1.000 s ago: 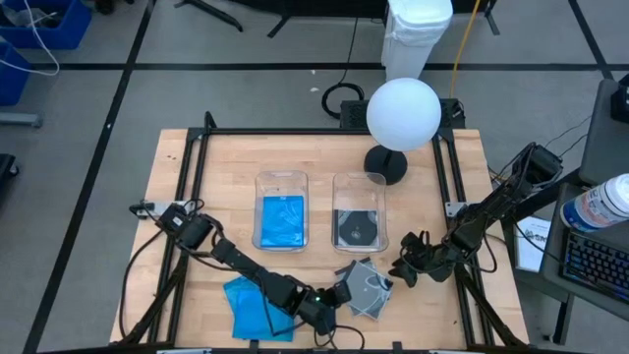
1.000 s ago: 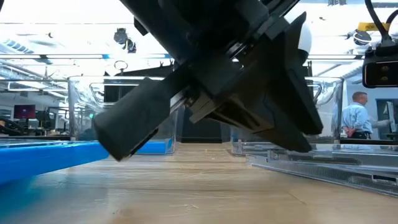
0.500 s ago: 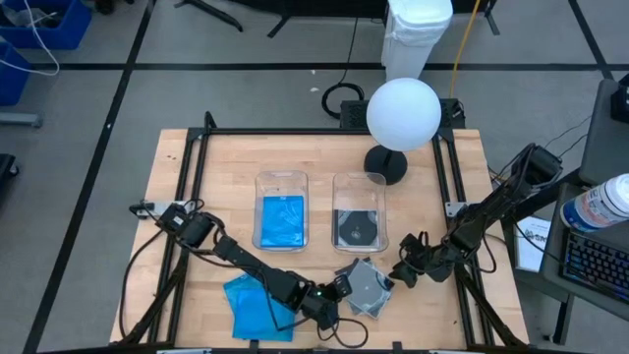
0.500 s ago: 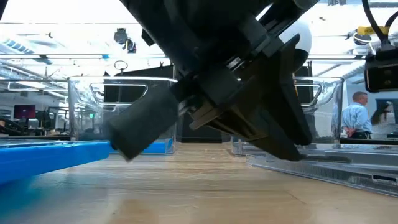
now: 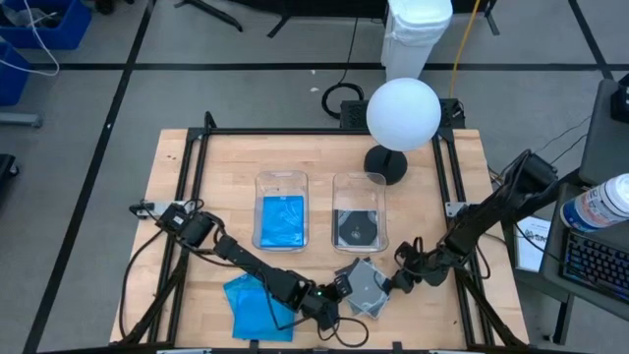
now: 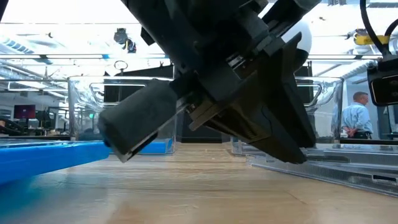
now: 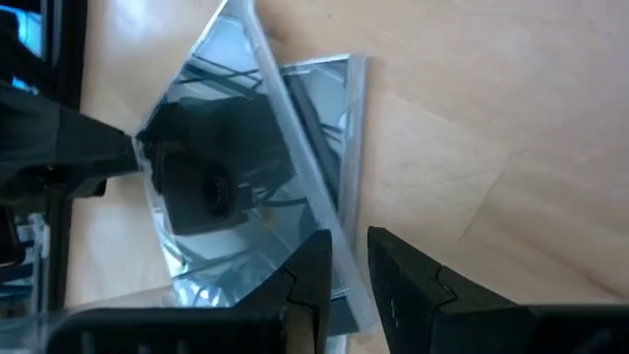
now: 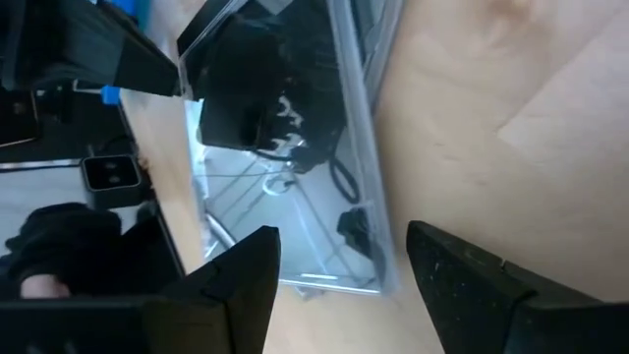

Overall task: Pick & place jewel cases by type
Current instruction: Put the black CD case into the right transparent bin

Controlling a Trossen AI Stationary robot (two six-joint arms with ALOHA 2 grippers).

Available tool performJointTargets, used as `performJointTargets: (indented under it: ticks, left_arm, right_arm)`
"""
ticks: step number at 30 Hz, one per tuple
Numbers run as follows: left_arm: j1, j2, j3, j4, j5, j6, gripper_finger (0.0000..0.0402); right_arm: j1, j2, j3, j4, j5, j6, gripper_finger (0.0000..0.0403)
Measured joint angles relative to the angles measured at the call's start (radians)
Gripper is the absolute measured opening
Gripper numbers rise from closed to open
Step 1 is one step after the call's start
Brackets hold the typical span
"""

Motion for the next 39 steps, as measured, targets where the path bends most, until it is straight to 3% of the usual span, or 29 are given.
performJointTargets:
  ticks: [9,23,33,39]
  left_arm:
    - [0.010,0.000,0.000,0.021,0.003,-0.003,0.0077]
    - [0.020,0.000,0.000,0.026,0.045,-0.027,0.0077]
    - [0.017,0.000,-0.001,0.020,0.014,-0.033,0.0076]
    - [-0.034,-0.001,-0.001,0.011,-0.188,0.080,0.0077]
  right_arm:
    - [0.000,0.035,0.000,0.050,-0.045,-0.002,0.0179]
    - [0.001,0.029,-0.003,0.049,-0.029,-0.052,0.0031]
    - [0.002,0.030,-0.005,0.090,-0.030,-0.080,0.0043]
    - [0.002,0.004,-0.005,0.122,-0.053,-0.128,0.0034]
